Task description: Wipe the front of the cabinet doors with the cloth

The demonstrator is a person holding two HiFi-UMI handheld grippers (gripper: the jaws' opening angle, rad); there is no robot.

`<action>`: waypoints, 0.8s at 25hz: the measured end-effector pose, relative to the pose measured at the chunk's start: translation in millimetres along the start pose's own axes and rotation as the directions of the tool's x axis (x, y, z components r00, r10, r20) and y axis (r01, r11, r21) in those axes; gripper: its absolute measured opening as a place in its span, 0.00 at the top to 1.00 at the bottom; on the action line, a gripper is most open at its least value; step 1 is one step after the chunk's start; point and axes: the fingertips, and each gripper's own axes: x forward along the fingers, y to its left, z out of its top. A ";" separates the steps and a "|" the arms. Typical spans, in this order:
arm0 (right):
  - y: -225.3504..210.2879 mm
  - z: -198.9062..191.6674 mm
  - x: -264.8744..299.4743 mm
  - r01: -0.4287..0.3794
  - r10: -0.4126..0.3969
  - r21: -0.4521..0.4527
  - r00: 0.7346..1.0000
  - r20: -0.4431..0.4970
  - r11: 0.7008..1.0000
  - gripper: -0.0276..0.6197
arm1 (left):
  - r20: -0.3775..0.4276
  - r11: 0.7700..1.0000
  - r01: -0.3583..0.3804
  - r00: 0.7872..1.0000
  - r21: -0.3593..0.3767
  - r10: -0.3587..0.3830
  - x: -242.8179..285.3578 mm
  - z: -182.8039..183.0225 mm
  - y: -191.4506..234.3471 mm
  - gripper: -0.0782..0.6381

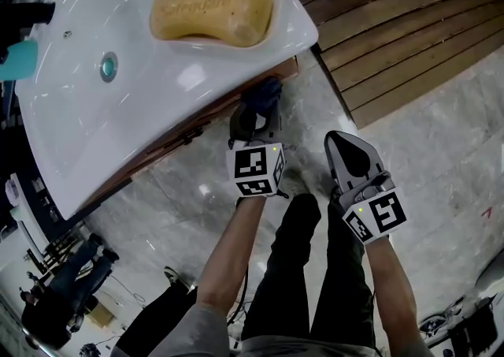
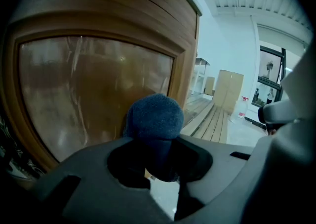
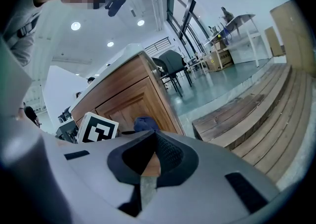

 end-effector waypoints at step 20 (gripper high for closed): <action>-21.8 -3.3 -20.9 0.034 -0.034 0.021 0.999 -0.005 0.999 0.94 | -0.003 0.996 0.094 0.996 -0.004 -0.094 29.3 9.8 -52.8 0.74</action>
